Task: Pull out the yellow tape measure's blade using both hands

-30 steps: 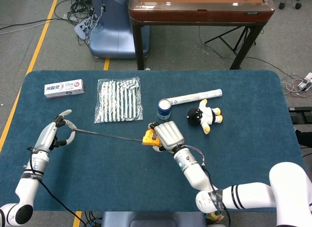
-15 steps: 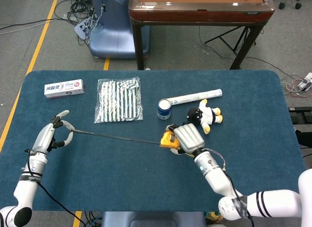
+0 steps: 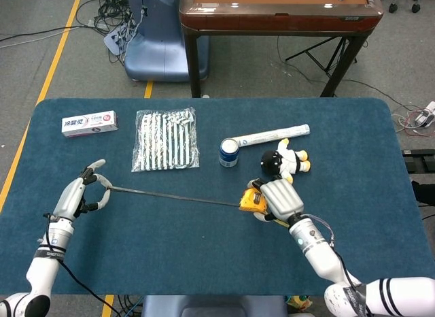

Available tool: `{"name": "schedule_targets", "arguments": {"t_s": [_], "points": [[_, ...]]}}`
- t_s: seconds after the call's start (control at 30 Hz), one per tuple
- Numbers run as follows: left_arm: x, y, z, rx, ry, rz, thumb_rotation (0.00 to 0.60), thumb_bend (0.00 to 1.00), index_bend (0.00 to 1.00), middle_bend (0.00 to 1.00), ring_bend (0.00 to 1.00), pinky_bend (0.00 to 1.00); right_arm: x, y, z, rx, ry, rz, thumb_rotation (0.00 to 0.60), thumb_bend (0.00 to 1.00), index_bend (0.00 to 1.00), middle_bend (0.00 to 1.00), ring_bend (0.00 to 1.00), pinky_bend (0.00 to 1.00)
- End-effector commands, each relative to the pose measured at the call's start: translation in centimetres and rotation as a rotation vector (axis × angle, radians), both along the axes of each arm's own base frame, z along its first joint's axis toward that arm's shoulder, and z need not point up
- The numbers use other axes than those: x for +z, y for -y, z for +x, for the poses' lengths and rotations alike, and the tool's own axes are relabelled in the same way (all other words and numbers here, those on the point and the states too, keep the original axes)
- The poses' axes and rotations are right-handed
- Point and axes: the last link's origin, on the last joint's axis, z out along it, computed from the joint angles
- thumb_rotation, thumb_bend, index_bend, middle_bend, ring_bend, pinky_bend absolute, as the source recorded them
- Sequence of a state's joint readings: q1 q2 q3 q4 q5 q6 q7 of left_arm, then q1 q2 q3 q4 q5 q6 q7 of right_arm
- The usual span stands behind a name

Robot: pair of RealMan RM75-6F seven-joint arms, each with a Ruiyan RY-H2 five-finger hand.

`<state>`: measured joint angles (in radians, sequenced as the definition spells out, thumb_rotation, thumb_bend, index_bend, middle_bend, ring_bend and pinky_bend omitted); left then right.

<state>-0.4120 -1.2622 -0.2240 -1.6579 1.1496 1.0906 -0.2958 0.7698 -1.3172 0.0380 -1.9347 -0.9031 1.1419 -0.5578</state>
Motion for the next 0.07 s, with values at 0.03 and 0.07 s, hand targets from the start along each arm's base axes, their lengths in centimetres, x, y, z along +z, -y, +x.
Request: {"name": "schedule_targets", "arguments": {"t_s": [0.03, 0.07], "points": [[0.00, -0.06, 0.06, 0.001, 0.003, 0.004, 0.600, 0.47, 0.55, 0.11, 0.03, 0.09, 0.10, -0.11, -0.27, -0.004, 0.002, 0.001, 0.600, 0.65, 0.62, 0.63, 0.57, 0.28], [-0.01, -0.11, 0.10, 0.003, 0.006, 0.005, 0.600, 0.47, 0.55, 0.11, 0.03, 0.09, 0.16, -0.17, -0.34, -0.003, 0.001, 0.001, 0.600, 0.65, 0.62, 0.63, 0.57, 0.28]]}}
